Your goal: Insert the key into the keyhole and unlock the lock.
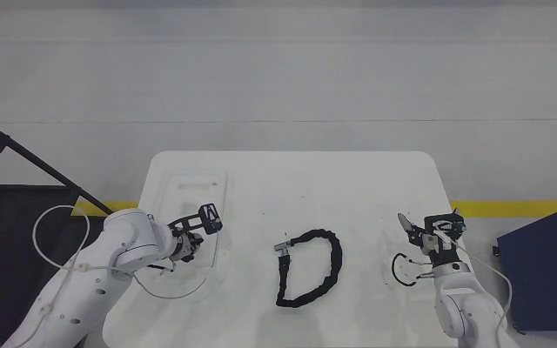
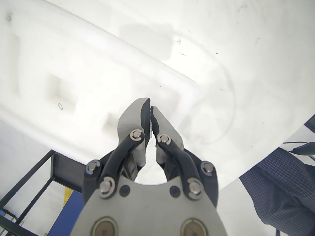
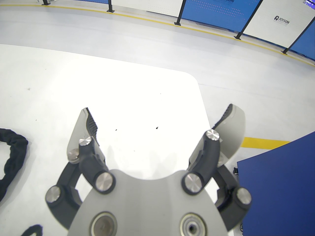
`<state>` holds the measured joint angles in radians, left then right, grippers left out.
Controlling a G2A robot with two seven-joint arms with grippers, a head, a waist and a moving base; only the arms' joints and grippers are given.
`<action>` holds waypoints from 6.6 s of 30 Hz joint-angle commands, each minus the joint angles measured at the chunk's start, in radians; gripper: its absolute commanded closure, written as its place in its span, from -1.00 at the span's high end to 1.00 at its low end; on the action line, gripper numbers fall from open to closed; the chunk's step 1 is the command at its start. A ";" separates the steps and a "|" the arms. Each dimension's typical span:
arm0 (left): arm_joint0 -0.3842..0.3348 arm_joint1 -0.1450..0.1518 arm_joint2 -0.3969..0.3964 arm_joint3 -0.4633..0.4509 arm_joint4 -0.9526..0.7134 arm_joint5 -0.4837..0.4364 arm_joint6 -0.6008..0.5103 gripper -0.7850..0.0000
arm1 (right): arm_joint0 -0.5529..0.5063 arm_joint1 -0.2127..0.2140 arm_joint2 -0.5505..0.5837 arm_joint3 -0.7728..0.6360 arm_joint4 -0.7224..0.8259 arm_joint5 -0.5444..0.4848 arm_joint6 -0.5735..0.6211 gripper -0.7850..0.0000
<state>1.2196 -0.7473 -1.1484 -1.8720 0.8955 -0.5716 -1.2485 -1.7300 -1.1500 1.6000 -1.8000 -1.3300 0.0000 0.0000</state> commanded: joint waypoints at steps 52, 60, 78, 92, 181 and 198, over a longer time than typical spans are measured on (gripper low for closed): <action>-0.065 -0.087 0.087 0.457 -1.070 -0.404 0.681 -1.00 | 0.000 0.000 0.000 0.000 0.000 0.000 0.000 1.00; -0.146 -0.122 0.166 0.505 -1.126 -0.387 0.651 -1.00 | 0.000 0.000 0.000 0.000 0.000 0.000 0.000 1.00; -0.157 -0.127 0.176 0.521 -1.119 -0.400 0.645 -1.00 | 0.000 0.000 0.000 0.000 0.000 0.000 0.000 1.00; -0.157 -0.127 0.176 0.521 -1.119 -0.400 0.645 -1.00 | 0.242 0.008 -0.127 0.113 0.592 -0.554 0.549 1.00; -0.157 -0.127 0.176 0.521 -1.119 -0.400 0.645 -1.00 | 0.904 -0.067 -0.698 0.413 1.083 -0.719 0.754 -1.00; -0.157 -0.127 0.176 0.521 -1.119 -0.400 0.645 -1.00 | 0.876 -0.052 -0.663 0.550 1.171 -0.797 0.760 1.00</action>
<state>1.0625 -0.8741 -0.9724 -1.3507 -0.2233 -0.9716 -0.6035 -0.8525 -1.2036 0.9336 -1.2497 -0.1633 -0.7918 0.7547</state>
